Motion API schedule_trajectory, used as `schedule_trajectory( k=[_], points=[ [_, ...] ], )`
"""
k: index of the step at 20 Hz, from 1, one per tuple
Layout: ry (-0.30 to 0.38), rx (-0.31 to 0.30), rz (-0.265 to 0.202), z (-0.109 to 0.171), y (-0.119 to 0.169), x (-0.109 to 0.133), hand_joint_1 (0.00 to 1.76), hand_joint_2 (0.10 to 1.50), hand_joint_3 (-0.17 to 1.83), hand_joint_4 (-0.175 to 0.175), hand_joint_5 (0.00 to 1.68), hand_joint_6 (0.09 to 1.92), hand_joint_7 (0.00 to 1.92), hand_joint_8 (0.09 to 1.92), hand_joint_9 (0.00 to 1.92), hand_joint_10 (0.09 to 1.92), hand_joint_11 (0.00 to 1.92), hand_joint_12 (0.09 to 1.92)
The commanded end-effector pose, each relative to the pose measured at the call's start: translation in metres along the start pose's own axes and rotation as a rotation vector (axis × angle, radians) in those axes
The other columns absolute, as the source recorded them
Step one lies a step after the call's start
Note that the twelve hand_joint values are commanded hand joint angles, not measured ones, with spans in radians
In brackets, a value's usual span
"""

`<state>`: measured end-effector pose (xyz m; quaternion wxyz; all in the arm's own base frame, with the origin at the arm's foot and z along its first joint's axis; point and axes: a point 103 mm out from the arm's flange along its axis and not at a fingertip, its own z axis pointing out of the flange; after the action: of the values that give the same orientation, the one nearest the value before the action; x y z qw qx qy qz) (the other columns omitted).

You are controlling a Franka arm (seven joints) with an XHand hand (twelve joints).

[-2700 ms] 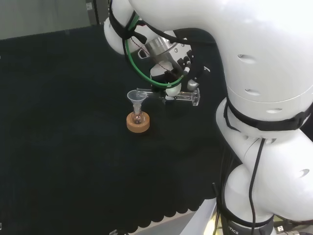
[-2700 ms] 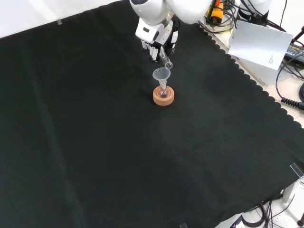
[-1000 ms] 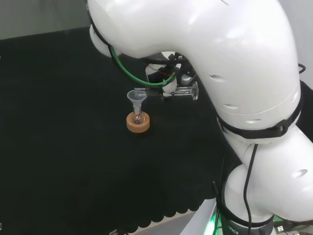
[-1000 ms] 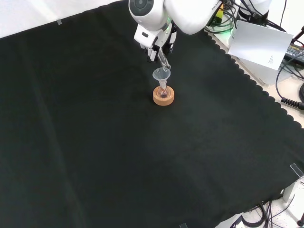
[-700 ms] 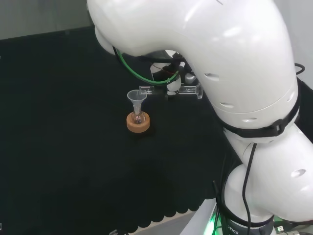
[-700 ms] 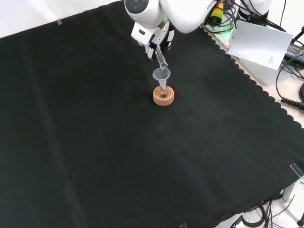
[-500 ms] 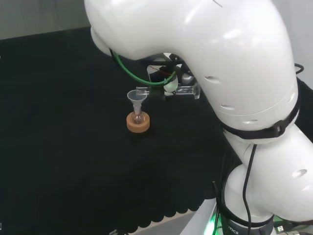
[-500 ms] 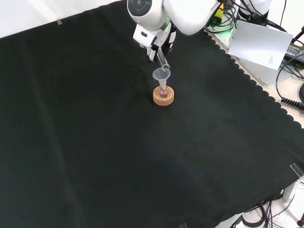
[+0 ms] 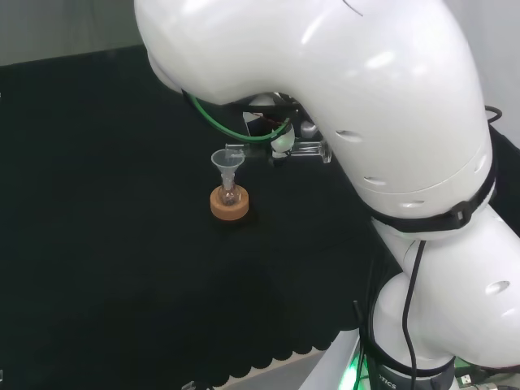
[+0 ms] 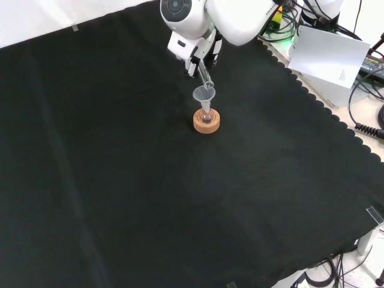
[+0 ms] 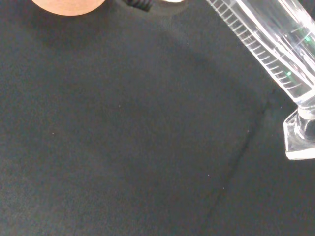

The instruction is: Pour the water from the graduated cylinder into the round-bottom flask.

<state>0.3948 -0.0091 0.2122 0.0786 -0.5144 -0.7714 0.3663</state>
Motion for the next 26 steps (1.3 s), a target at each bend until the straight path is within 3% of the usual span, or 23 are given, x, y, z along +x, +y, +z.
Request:
schedule_trajectory(
  k=[1,8,13,23,26],
  points=[
    [-0.007,0.009,0.004,-0.001,0.000,-0.002,1.28,1.05,0.00,-0.175,1.10,0.79,1.14,0.78,1.52,0.09,1.19,0.81],
    [-0.021,0.023,0.011,0.005,-0.006,-0.021,1.28,1.05,0.00,-0.175,1.10,0.79,1.14,0.78,1.52,0.09,1.19,0.81],
    [-0.027,0.028,0.026,-0.004,-0.005,-0.005,1.28,1.05,0.00,-0.175,1.10,0.79,1.14,0.78,1.52,0.09,1.19,0.81],
    [-0.029,0.027,0.023,-0.003,-0.005,-0.007,1.28,1.05,0.00,-0.175,1.10,0.79,1.14,0.78,1.52,0.09,1.19,0.81],
    [-0.026,0.044,0.043,0.000,-0.006,-0.015,1.28,1.05,0.00,-0.175,1.10,0.79,1.14,0.78,1.52,0.09,1.19,0.81]
  ],
)
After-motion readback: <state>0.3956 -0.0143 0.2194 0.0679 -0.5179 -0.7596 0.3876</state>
